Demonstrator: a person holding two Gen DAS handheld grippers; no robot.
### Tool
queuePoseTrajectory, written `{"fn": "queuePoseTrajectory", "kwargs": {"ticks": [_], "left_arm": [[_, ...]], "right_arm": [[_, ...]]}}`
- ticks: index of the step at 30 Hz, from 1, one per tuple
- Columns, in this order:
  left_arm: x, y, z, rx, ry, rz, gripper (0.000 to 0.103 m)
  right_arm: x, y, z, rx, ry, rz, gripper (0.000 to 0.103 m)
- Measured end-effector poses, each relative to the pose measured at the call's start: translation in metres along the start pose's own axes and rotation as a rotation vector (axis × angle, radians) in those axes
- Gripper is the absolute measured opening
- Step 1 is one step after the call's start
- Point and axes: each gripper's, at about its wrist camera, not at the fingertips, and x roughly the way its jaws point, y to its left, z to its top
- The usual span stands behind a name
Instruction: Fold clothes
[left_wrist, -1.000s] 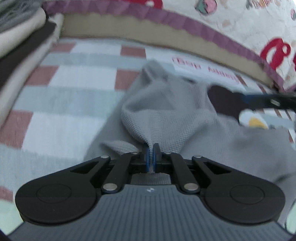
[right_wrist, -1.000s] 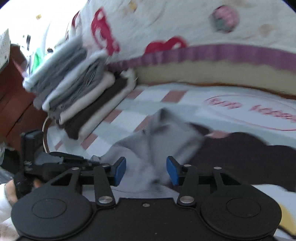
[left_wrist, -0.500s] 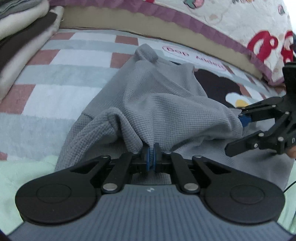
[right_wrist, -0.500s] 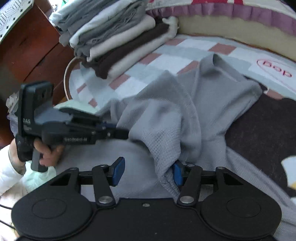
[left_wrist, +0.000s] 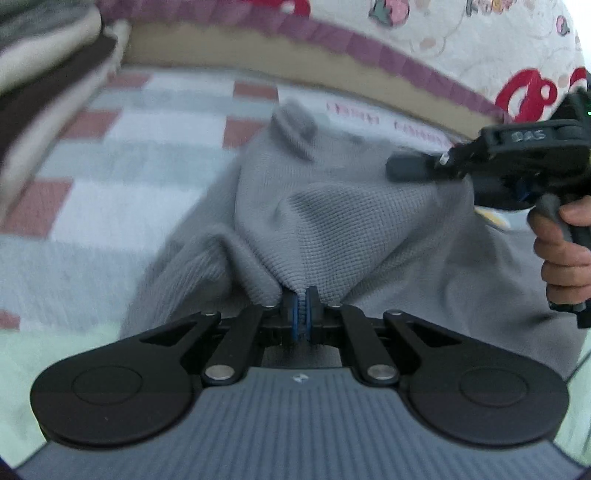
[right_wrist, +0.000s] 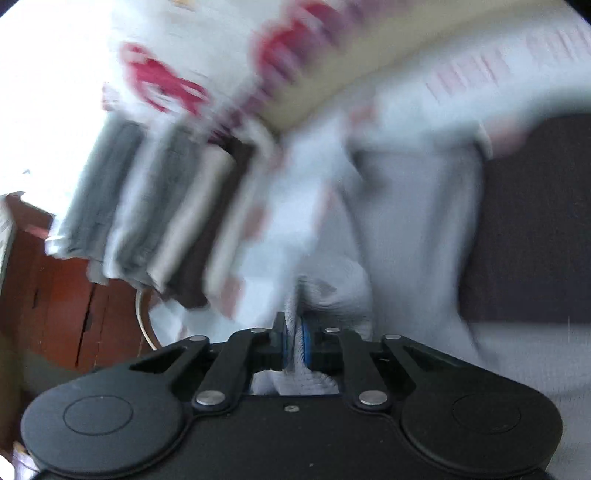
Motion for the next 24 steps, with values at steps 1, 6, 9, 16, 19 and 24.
{"fn": "queuePoseTrajectory", "kwargs": {"ticks": [1, 6, 9, 16, 19, 24], "left_arm": [[-0.001, -0.002, 0.008, 0.004, -0.032, 0.004, 0.004], [0.014, -0.003, 0.041, 0.073, -0.063, 0.061, 0.012], [0.039, -0.003, 0.040, 0.137, 0.085, 0.157, 0.016], [0.044, 0.036, 0.060, -0.105, 0.063, 0.029, 0.043], [0.061, 0.055, 0.074, -0.206, 0.071, 0.002, 0.045], [0.089, 0.065, 0.088, -0.249, 0.060, -0.009, 0.048]], "right_arm": [[-0.004, 0.011, 0.005, -0.077, -0.040, -0.006, 0.010], [-0.002, 0.037, 0.037, -0.427, -0.108, -0.159, 0.013], [0.023, 0.013, 0.046, -0.401, 0.057, -0.348, 0.024], [0.014, -0.027, 0.049, -0.166, 0.098, -0.308, 0.046], [0.012, -0.034, 0.051, -0.100, 0.075, -0.291, 0.046], [0.032, -0.048, 0.057, -0.037, 0.114, -0.272, 0.047]]}}
